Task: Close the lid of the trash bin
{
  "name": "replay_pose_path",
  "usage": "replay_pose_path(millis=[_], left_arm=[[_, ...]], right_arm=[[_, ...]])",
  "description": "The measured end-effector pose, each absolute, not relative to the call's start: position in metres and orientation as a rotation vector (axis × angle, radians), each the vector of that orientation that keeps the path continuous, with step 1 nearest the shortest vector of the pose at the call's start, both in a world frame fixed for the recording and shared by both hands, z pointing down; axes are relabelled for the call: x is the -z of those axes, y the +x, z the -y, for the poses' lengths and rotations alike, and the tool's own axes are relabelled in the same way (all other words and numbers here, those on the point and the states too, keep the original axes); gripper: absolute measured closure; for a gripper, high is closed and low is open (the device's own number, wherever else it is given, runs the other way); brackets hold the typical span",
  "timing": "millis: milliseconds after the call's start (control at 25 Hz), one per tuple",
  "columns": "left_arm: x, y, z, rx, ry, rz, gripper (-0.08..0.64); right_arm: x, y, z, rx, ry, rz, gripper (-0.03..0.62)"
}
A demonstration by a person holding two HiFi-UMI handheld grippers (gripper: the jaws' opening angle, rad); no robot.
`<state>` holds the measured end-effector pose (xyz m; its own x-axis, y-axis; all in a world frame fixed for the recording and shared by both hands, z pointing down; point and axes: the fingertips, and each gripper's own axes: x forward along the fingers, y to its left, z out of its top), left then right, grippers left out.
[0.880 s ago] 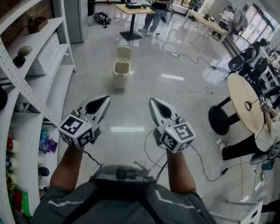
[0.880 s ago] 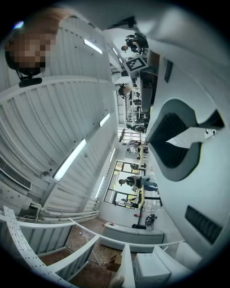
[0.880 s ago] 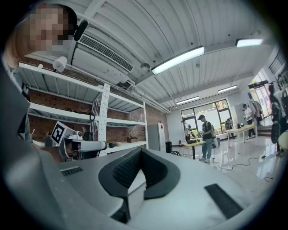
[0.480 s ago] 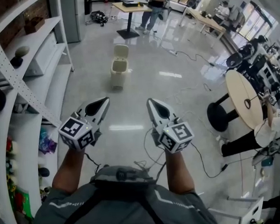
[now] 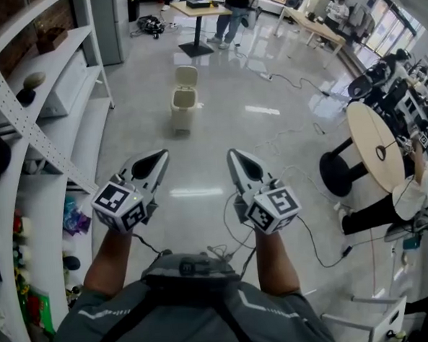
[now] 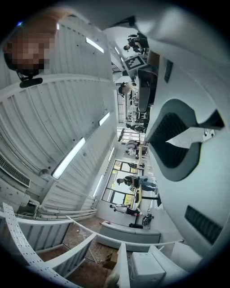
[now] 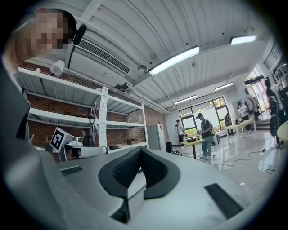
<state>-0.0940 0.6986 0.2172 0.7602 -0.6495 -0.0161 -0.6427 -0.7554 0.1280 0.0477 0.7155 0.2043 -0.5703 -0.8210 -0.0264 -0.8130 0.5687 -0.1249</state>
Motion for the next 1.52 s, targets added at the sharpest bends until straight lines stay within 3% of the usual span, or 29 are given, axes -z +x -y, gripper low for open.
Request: replay_pose_path(millis=[960,1520], left_arm=[[-0.23,-0.14,-0.663,0.107,2.855,0.955,0.558],[-0.225,-0.115,-0.55,0.081,2.824,1.083,0.558]], right_arm=[[-0.221,-0.007,-0.678,0.184,-1.501,-2.687,0.581],[-0.215,0.02,-0.553,0.157,-1.365,-2.725,0.581]])
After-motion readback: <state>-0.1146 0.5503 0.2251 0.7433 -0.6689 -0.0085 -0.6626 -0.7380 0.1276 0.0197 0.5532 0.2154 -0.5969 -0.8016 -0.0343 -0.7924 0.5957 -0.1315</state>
